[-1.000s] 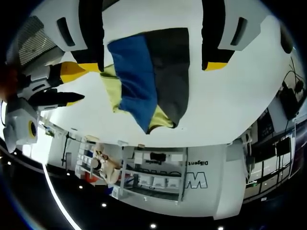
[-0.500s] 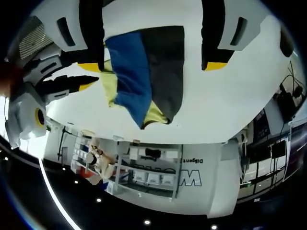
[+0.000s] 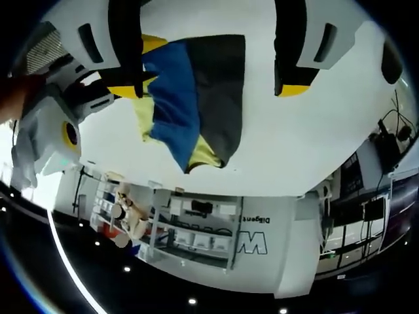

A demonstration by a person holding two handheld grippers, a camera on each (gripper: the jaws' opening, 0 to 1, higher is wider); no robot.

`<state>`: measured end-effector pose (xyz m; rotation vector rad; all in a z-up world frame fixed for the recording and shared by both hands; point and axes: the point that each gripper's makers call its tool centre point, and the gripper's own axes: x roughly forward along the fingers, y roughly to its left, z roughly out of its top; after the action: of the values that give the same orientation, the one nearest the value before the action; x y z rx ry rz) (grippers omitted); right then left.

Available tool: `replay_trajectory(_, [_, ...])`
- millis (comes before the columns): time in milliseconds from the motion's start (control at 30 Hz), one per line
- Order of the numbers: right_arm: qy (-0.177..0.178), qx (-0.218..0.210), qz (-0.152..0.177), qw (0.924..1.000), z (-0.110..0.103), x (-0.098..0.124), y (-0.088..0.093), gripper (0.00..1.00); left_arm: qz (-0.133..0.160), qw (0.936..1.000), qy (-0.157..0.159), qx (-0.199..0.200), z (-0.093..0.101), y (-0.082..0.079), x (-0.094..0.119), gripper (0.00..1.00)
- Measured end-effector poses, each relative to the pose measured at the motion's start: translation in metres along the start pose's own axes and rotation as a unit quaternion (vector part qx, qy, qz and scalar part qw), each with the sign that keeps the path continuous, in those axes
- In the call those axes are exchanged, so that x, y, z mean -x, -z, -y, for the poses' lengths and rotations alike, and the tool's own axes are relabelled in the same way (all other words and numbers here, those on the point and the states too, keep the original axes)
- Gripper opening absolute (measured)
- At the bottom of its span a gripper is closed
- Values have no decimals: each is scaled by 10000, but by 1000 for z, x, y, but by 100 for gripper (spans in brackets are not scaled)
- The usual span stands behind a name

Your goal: Fold the garment on the visible template until the final outline fits inside the template.

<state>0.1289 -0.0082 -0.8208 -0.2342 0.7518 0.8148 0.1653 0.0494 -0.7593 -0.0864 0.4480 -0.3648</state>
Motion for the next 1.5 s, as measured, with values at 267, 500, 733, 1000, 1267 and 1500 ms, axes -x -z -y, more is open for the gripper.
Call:
replay_trajectory(267, [-209, 213, -284, 9992, -7, -19, 13, 24, 99, 9999, -110, 51, -6, -4, 2, 76])
replay_trajectory(500, [-282, 349, -404, 9982, -8, -28, 19, 19, 127, 9997, -160, 97, -8, -5, 3, 75])
replay_trajectory(733, [-275, 456, -502, 9973, -5, -34, 23, 18, 111, 9997, -177, 126, -10, -4, 3, 75])
replay_trajectory(1000, [-244, 545, -547, 9967, 4, -44, 27, 14, 90, 9997, -179, 142, -10, -4, 3, 74])
replay_trajectory(1267, [-243, 539, -563, 9967, 9, -48, 29, 9, 76, 9997, -163, 136, -9, -3, 2, 73])
replay_trajectory(1500, [-254, 467, -584, 9969, 6, -40, 31, 0, 33, 9999, -131, 106, -8, -1, 2, 72])
